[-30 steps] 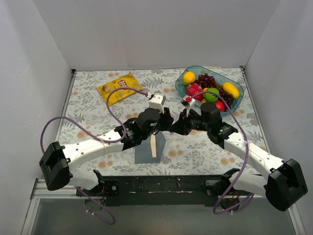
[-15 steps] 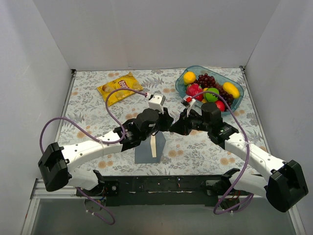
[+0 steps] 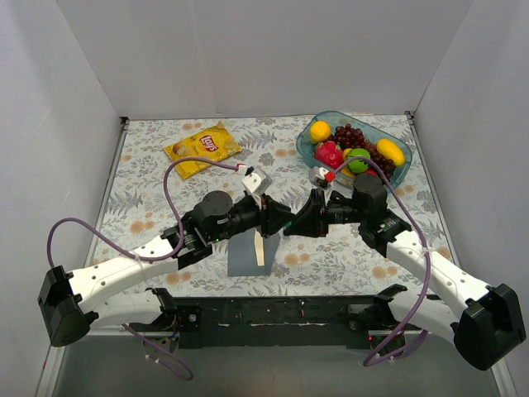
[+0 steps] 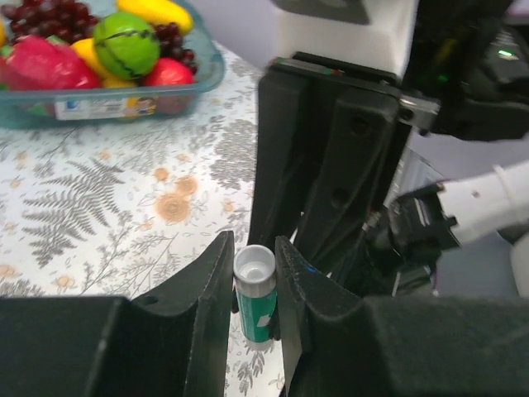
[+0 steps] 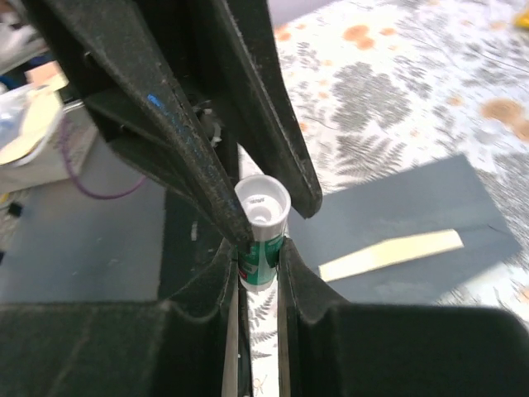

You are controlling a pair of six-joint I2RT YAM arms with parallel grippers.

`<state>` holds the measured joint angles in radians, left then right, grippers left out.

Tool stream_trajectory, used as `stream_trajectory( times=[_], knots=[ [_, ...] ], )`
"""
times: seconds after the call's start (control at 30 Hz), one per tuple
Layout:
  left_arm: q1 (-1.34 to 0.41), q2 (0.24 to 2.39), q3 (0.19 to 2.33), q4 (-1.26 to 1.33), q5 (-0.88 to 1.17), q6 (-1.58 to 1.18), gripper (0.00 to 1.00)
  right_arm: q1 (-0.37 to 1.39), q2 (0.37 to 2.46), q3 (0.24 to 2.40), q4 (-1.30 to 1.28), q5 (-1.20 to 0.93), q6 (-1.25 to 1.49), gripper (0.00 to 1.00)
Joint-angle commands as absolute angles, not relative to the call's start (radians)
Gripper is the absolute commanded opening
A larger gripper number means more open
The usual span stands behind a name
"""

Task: Place the letter into the envelope and seal it
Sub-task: Unscrew the solid glue.

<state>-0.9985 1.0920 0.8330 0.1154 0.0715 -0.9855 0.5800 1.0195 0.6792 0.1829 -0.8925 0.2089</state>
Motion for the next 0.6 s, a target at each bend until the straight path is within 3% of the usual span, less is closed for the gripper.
stream_trajectory(
  times=[0.0, 0.03, 0.07, 0.13, 0.2, 0.37, 0.57],
  knots=[
    [-1.025, 1.069, 0.853, 0.163, 0.345, -0.917, 0.03, 0.600, 1.006, 0.664, 0.471, -1.192, 0.311, 0.01],
    [-1.025, 1.069, 0.854, 0.158, 0.348, -0.913, 0.10, 0.600, 1.006, 0.657, 0.520, -1.219, 0.325, 0.01],
    [-1.023, 1.066, 0.856, 0.147, 0.336, -0.905, 0.23, 0.600, 1.005, 0.655, 0.532, -1.220, 0.339, 0.01],
    [-1.025, 1.063, 0.859, 0.137, 0.304, -0.896, 0.60, 0.598, 1.003, 0.657, 0.493, -1.160, 0.328, 0.01],
    [-1.022, 1.054, 0.865, 0.114, 0.206, -0.885, 0.78, 0.595, 1.011, 0.695, 0.373, -1.070, 0.272, 0.01],
    [-1.016, 1.002, 0.836, 0.142, -0.052, -0.893, 0.88, 0.595, 1.074, 0.756, 0.164, -0.737, 0.201, 0.01],
    [-1.015, 1.011, 0.851, 0.100, -0.346, -0.972, 0.82, 0.595, 1.094, 0.758, 0.170, -0.641, 0.236, 0.01]
  ],
)
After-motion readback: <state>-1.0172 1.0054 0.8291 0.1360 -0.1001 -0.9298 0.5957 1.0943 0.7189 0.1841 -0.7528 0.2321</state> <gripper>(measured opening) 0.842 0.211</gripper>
